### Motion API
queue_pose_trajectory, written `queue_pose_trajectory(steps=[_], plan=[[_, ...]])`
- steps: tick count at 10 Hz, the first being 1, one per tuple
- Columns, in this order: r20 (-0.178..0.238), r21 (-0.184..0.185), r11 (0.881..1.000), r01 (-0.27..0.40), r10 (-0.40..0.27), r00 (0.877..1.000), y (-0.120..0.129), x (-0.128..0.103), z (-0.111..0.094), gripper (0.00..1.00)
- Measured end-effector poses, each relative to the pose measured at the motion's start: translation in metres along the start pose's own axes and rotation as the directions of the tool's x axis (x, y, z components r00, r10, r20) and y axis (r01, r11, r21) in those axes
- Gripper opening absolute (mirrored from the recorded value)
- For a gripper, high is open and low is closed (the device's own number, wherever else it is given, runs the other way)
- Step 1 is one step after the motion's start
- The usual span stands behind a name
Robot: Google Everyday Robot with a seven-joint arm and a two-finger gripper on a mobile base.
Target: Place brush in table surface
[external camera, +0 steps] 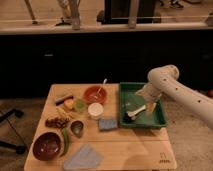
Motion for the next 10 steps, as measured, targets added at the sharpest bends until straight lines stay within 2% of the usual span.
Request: queue_pose_trajectory(steps=[4, 10], plan=[[-0.009, -0.026, 1.000, -0.010, 0.010, 1.000, -0.003, 0.006, 0.017, 0.80], [-0.011, -0.071, 0.997, -0.019, 0.018, 1.000, -0.014, 0.009, 0.053, 0.80]])
